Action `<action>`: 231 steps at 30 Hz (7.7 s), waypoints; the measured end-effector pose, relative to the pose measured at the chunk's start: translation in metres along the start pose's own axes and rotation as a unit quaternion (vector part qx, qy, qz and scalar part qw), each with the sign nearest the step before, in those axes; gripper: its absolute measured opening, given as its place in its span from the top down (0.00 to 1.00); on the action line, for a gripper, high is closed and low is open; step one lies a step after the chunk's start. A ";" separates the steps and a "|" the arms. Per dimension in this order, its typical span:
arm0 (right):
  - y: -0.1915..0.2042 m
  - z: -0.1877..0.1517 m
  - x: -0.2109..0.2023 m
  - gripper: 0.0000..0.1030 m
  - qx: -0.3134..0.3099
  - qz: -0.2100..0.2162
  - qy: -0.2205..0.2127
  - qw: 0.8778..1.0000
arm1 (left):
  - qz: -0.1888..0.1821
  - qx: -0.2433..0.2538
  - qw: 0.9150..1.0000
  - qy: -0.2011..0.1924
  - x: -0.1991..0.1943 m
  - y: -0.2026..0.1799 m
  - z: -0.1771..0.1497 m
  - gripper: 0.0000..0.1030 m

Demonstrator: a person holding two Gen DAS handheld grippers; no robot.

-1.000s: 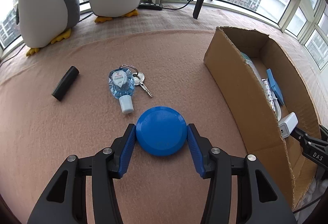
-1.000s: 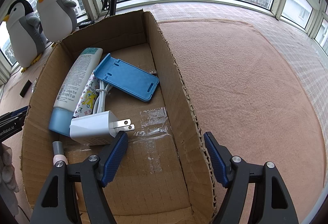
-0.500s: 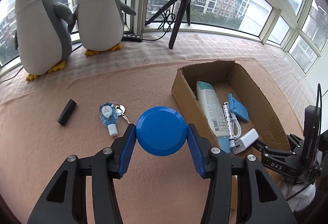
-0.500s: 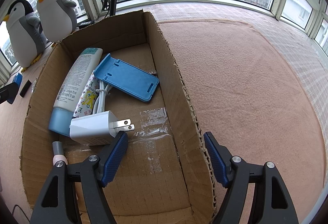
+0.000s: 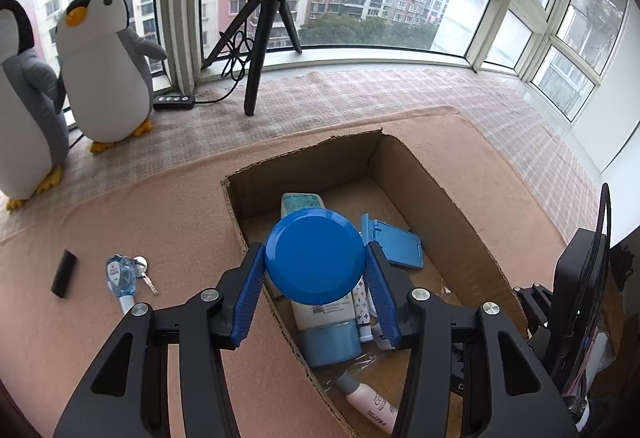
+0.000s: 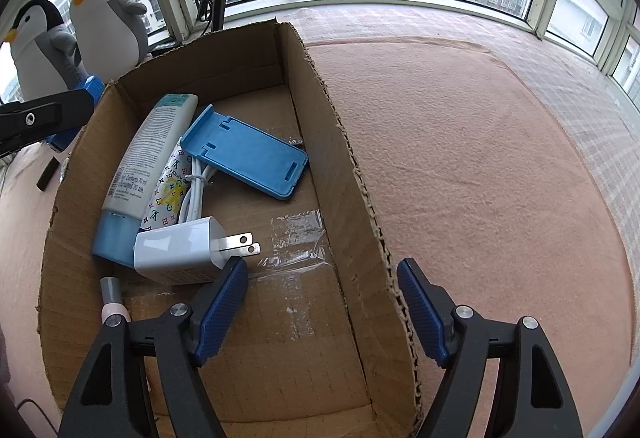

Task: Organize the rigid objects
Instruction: 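Lift the blue case and carry it over the box, then move the left tool toward the black cylinder, then close the left gripper on the black cylinder and lift it, then carry the cylinder over the box and open the left gripper, then move the left tool to the blue keychain bottle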

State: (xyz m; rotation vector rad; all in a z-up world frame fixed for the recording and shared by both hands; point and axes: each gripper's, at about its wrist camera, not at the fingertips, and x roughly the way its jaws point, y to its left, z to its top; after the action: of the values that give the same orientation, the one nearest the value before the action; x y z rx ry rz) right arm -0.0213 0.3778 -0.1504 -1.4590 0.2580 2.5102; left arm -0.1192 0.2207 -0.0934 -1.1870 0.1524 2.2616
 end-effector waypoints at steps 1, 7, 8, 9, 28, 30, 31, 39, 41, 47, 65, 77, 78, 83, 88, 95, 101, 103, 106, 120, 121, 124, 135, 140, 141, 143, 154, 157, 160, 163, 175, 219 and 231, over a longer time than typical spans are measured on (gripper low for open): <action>-0.001 0.000 0.000 0.28 0.001 0.000 0.000 1.000 | 0.000 0.001 1.000 0.001 0.002 -0.002 0.001 0.52; -0.003 -0.002 0.000 0.23 0.003 -0.001 0.000 1.000 | -0.002 0.008 1.000 0.004 0.006 -0.012 0.004 0.52; -0.003 -0.002 0.001 0.23 0.003 -0.001 0.000 1.000 | -0.003 0.010 1.000 0.003 0.006 -0.013 0.005 0.52; -0.003 -0.002 0.001 0.23 0.003 -0.001 -0.001 1.000 | -0.003 0.012 1.000 0.002 0.006 -0.014 0.005 0.52; -0.006 -0.004 -0.001 0.18 -0.002 0.001 0.003 1.000 | 0.007 -0.003 1.000 -0.021 -0.018 0.016 0.004 0.30; -0.005 -0.004 -0.001 0.18 -0.002 0.001 0.003 1.000 | 0.015 -0.004 1.000 -0.023 -0.022 0.025 0.002 0.30; -0.005 -0.004 -0.001 0.18 -0.002 0.001 0.003 1.000 | 0.019 -0.007 0.999 -0.024 -0.024 0.030 0.000 0.30; -0.005 -0.006 -0.001 0.18 -0.006 0.000 0.004 1.000 | 0.057 -0.017 0.998 -0.036 -0.046 0.068 -0.010 0.30; -0.005 -0.006 -0.001 0.18 -0.006 0.000 0.004 1.000 | 0.068 -0.017 0.997 -0.039 -0.051 0.076 -0.012 0.30; -0.004 -0.007 -0.001 0.18 -0.008 -0.003 0.005 1.000 | 0.086 -0.021 0.995 -0.042 -0.060 0.099 -0.018 0.30; -0.004 -0.008 -0.001 0.17 -0.007 -0.003 0.010 1.000 | 0.119 -0.060 0.991 0.000 -0.040 0.208 -0.046 0.31; -0.004 -0.007 -0.002 0.13 -0.004 -0.010 0.013 1.000 | 0.102 -0.039 0.993 0.031 -0.007 0.227 -0.038 0.51; -0.004 -0.007 -0.002 0.13 -0.004 -0.011 0.013 1.000 | 0.102 -0.038 0.994 0.032 -0.004 0.227 -0.037 0.53; -0.004 -0.007 -0.002 0.13 -0.004 -0.010 0.013 1.000 | 0.103 -0.038 0.993 0.043 0.007 0.230 -0.036 0.60; -0.003 -0.007 -0.002 0.13 -0.004 -0.010 0.013 1.000 | 0.102 -0.035 0.993 0.049 0.012 0.229 -0.037 0.72; -0.003 -0.007 -0.002 0.13 -0.003 -0.011 0.013 1.000 | 0.101 -0.040 0.993 0.051 0.013 0.229 -0.039 0.86; -0.004 -0.007 -0.002 0.13 -0.003 -0.011 0.013 1.000 | 0.102 -0.051 0.992 0.045 0.007 0.228 -0.044 0.86; -0.005 -0.007 -0.002 0.13 -0.002 -0.012 0.013 1.000 | 0.096 -0.061 0.993 0.039 0.000 0.227 -0.045 0.86; -0.006 -0.008 -0.002 0.13 -0.001 -0.011 0.012 1.000 | 0.088 -0.062 0.994 0.026 -0.013 0.218 -0.046 0.86; -0.007 -0.006 -0.003 0.13 -0.001 -0.011 0.010 1.000 | -0.002 -0.022 0.999 -0.033 -0.057 0.131 -0.012 0.86; -0.007 -0.006 -0.003 0.13 -0.001 -0.011 0.010 1.000 | -0.009 -0.016 0.999 -0.035 -0.056 0.122 -0.008 0.86; -0.007 -0.006 -0.003 0.13 -0.001 -0.011 0.010 1.000 | -0.028 0.000 0.999 -0.038 -0.051 0.095 0.003 0.86; -0.007 -0.006 -0.003 0.13 -0.001 -0.011 0.010 1.000 | -0.072 0.021 0.997 -0.018 -0.007 0.020 0.030 0.85; -0.006 -0.004 -0.002 0.13 -0.002 -0.012 0.009 1.000 | -0.068 0.037 0.997 -0.009 0.007 -0.003 0.033 0.85; -0.006 -0.004 -0.002 0.13 -0.001 -0.012 0.009 1.000 | -0.068 0.039 0.997 -0.007 0.009 -0.007 0.034 0.85; -0.006 -0.004 -0.002 0.13 -0.002 -0.011 0.009 1.000 | -0.068 0.041 0.997 -0.006 0.011 -0.013 0.036 0.85; -0.006 -0.005 -0.002 0.13 -0.002 -0.011 0.009 1.000 | -0.069 0.051 0.996 0.005 0.018 -0.028 0.039 0.64; -0.006 -0.005 -0.002 0.13 -0.002 -0.011 0.009 1.000 | -0.059 0.051 0.997 -0.009 0.013 -0.029 0.040 0.19; -0.006 -0.005 -0.002 0.13 -0.002 -0.012 0.009 1.000 | -0.053 0.051 0.997 -0.013 0.010 -0.029 0.041 0.19; -0.006 -0.005 -0.002 0.13 -0.002 -0.011 0.009 1.000 | -0.053 0.053 0.997 -0.013 0.010 -0.029 0.040 0.19; -0.006 -0.005 -0.001 0.13 -0.002 -0.011 0.008 1.000 | -0.038 0.045 0.998 -0.020 0.002 -0.012 0.034 0.19; -0.006 -0.005 -0.001 0.13 -0.001 -0.012 0.008 1.000 | 0.096 -0.064 0.993 0.029 0.024 0.164 -0.032 0.50; -0.006 -0.005 -0.001 0.13 -0.001 -0.012 0.008 1.000 | 0.094 -0.056 0.994 0.032 0.029 0.159 -0.031 0.68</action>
State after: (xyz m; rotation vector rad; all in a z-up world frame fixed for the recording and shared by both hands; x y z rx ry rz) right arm -0.0148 0.3819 -0.1523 -1.4757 0.2397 2.4820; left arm -0.1949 0.0911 -0.1602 -1.3538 0.1693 2.4227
